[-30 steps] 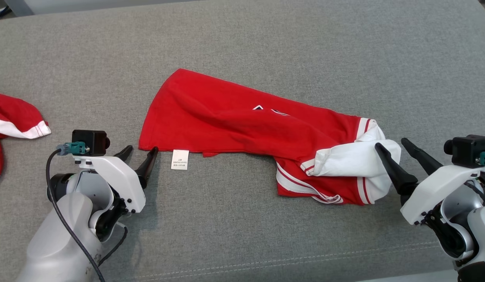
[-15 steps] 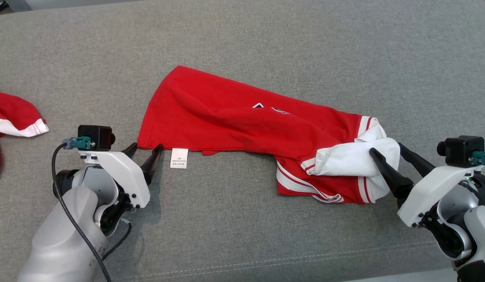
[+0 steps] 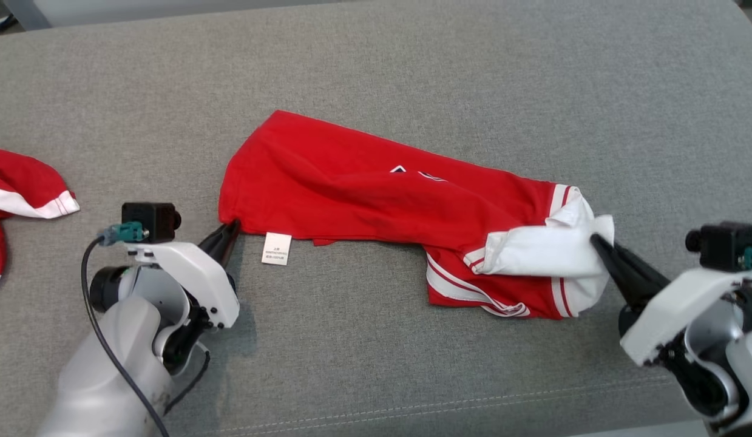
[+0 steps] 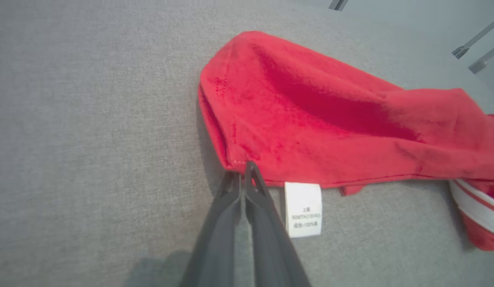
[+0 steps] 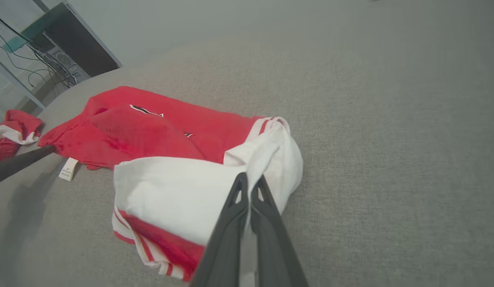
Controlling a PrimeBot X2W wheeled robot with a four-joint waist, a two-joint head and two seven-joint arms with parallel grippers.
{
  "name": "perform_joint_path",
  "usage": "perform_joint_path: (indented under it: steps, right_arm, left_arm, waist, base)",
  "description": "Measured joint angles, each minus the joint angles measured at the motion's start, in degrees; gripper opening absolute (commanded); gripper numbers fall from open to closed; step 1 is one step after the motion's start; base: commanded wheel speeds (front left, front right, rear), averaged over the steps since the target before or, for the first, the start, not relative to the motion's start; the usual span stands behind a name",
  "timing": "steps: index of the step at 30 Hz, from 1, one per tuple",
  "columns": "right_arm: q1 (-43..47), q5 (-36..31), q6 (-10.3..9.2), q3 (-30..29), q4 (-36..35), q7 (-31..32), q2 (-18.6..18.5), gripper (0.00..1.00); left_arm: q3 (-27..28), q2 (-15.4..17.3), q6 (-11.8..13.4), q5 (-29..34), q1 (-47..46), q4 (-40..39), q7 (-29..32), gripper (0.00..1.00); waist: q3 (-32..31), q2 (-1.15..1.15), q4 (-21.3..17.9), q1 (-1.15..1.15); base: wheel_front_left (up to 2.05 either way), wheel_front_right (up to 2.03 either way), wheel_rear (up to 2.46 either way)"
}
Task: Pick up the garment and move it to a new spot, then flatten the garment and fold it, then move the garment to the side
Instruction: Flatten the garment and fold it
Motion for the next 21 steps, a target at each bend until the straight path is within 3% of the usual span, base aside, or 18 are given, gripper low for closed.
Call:
perform_joint_path:
  steps: [4, 8, 11, 14, 17, 19, 21]
  right_arm:
    - [7.94, 4.97, 0.0, -0.71, -6.89, 0.01, -1.7, 0.0]
    - [16.52, 7.83, -0.01, -5.05, -13.46, -0.01, -4.67, 0.0]
    - [22.6, 9.99, -0.02, -8.08, -19.58, 2.05, -6.26, 0.0]
    - [23.89, 10.44, -0.08, -10.74, -22.98, 6.09, -7.03, 0.0]
    - [15.57, 10.96, -0.09, -9.61, -21.94, 12.55, -7.86, 0.0]
    - [1.59, 9.98, -0.22, -4.88, -18.3, 17.42, -8.03, 0.0]
    - [-17.8, 5.7, -0.22, -1.74, -11.25, 17.92, -6.88, 0.0]
  left_arm:
    - [0.96, 1.11, 0.75, -2.05, 7.08, -6.7, -1.38, 0.0]
    - [1.87, 4.33, 3.63, -3.44, 17.4, -20.25, -1.31, 0.0]
    - [2.42, 8.28, 7.4, -3.59, 24.12, -32.85, 1.52, 0.0]
    - [2.92, 11.16, 8.23, -5.82, 26.41, -41.88, 6.66, 0.0]
    - [3.69, 11.71, 5.83, -13.06, 22.14, -43.54, 14.93, 0.0]
    - [5.17, 12.27, 5.54, -17.0, 14.14, -40.14, 21.27, 0.0]
    - [8.08, 12.12, 6.24, -20.48, 1.62, -33.46, 26.21, 0.0]
  waist:
    - [-0.81, 0.0, 0.28, 0.0]
    - [-0.82, 0.0, 0.84, 0.0]
    - [-0.28, 0.0, 1.73, 0.0]
    - [0.66, 0.0, 2.59, 0.0]
    - [1.54, 0.0, 2.94, 0.0]
    - [1.99, 0.0, 2.39, 0.0]
    - [2.29, 0.0, 1.56, 0.0]
  base:
    - [0.0, 0.0, 0.0]
    - [0.0, 0.0, 0.0]
    - [0.0, 0.0, 0.0]
    - [0.0, 0.0, 0.0]
    - [0.0, 0.0, 0.0]
    - [0.0, 0.0, 0.0]
    - [0.0, 0.0, 0.0]
